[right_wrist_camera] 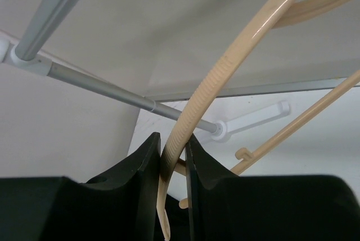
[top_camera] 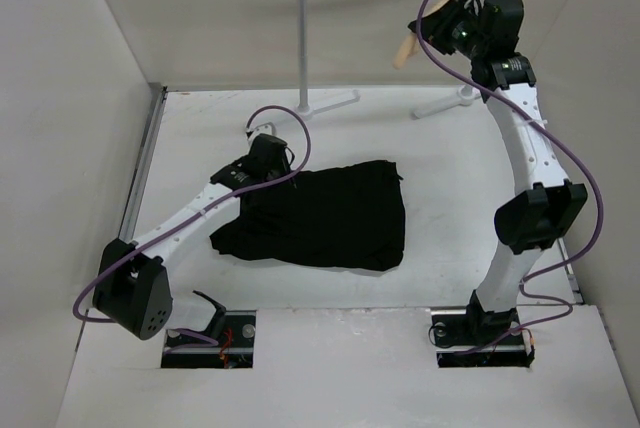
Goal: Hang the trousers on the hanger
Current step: Pick up the hanger from the clothesline.
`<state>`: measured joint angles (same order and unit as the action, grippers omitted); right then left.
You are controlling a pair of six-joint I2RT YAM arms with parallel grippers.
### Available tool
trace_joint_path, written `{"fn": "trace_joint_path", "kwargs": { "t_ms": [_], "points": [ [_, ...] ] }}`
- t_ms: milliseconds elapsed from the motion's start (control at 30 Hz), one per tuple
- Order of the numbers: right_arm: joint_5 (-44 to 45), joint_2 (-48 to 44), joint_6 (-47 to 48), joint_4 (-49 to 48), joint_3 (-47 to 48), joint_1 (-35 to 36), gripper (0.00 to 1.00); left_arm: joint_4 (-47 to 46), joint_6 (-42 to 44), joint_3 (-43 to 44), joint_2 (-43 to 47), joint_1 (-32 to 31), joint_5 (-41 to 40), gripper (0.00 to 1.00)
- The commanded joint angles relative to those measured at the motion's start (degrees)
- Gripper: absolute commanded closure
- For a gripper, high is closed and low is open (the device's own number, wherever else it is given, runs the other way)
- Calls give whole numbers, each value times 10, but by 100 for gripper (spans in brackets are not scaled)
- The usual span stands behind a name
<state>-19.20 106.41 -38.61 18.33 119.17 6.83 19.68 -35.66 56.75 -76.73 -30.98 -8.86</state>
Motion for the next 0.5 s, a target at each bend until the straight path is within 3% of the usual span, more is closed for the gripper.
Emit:
{"fn": "trace_joint_path", "kwargs": {
  "t_ms": [0,200,467],
  "points": [
    [-29,-43,3,-65,31,2,84,-15,-7,0,14,-3,-5,68],
    [-45,-81,24,-58,-7,10,86,-14,-6,25,21,-2,0,60],
    [-47,-147,52,-65,-126,17,89,1,2,95,33,1,14,52]
  ]
}}
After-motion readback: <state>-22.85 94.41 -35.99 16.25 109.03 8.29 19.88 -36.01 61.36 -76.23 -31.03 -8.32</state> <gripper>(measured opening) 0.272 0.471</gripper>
